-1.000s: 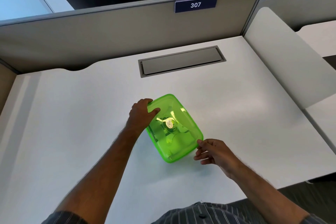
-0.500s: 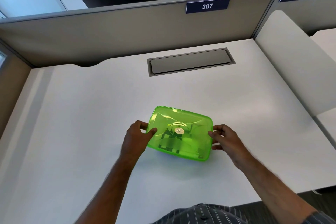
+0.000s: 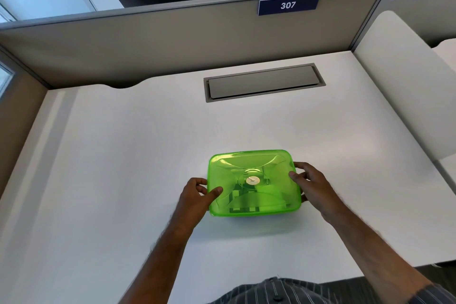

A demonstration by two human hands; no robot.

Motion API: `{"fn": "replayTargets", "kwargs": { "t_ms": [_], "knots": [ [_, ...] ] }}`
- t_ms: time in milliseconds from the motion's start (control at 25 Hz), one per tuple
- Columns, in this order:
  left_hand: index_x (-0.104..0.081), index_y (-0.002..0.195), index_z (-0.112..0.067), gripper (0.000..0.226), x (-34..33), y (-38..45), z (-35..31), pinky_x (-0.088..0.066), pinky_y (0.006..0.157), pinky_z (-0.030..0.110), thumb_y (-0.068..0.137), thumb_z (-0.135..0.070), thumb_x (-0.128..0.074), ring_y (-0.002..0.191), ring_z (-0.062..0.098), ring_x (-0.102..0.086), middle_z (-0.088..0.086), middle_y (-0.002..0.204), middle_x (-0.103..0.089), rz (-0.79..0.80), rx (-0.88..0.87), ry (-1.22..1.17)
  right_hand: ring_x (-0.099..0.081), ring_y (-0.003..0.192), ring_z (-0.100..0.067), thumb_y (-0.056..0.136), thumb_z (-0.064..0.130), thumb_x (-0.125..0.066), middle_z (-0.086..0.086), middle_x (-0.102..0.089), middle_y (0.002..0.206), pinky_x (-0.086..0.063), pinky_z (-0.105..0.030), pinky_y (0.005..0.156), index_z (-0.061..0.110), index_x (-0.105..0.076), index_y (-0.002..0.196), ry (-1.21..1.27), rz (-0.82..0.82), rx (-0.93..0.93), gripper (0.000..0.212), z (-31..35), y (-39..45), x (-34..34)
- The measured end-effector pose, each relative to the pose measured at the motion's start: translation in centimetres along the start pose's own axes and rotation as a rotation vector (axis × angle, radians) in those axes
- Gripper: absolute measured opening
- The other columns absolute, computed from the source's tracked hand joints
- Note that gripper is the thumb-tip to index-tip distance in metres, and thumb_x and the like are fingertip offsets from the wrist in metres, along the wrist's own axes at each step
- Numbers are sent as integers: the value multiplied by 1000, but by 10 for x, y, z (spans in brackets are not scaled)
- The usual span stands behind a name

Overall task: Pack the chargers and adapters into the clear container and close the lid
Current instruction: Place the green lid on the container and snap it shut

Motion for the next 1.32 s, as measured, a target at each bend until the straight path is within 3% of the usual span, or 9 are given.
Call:
{"fn": "replayTargets", "kwargs": {
  "t_ms": [120,360,800,880,1040,1240,1320],
  "knots": [
    [-60,103,-24,44,-1,5,-2,-66,69,46,73,-39,-89,80,22,-67,7,92,-62,38,28,-35,-59,76,-19,97,22,-63,-5,-61,86,-50,-33,55,20,-63,113,20,-4,-16,16,3,7,0],
    [-59,102,-20,37,-2,24,-18,-62,56,32,80,-27,-88,79,22,-66,9,92,-61,41,24,-54,-58,74,-19,96,21,-64,-6,-60,86,-49,-34,55,22,-63,109,-3,2,4,13,16,27,1],
    [-58,100,-20,34,3,97,-70,-56,50,24,82,-26,-86,76,20,-63,6,90,-60,-32,-15,-37,-60,77,-20,94,22,-65,-5,-62,88,-51,-37,61,22,-64,113,-17,-4,61,19,58,113,-9],
    [-58,99,-20,34,3,112,-76,-60,56,31,82,-26,-86,76,20,-63,6,92,-61,-56,-18,-46,-59,77,-20,94,18,-64,-4,-61,87,-50,-35,61,21,-65,115,-6,-9,73,21,67,130,-11],
    [-61,106,-17,35,4,139,-92,-62,82,51,83,-26,-86,83,25,-66,-1,92,-63,-121,-45,-36,-57,77,-19,91,5,-58,2,-57,78,-50,-33,61,21,-68,117,18,4,94,32,87,162,-16],
    [-67,121,-9,38,6,170,-114,-59,94,45,87,-21,-80,101,30,-72,7,110,-72,-150,-78,-19,-52,81,-22,89,-1,-53,-1,-53,77,-46,-41,70,20,-70,115,48,11,118,37,106,196,-22],
    [-67,125,-8,40,5,179,-121,-59,88,37,89,-19,-78,98,27,-71,10,115,-73,-152,-104,-12,-50,81,-21,89,-2,-54,-1,-52,77,-43,-41,71,22,-70,112,65,4,134,37,112,207,-23]
  ]
}}
Point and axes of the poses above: each hand's wrist, its own y-axis towards the middle knuckle, its own x-axis out of the back of the hand, z = x × y, the point moved 5 cm from there along y, towards the middle knuckle
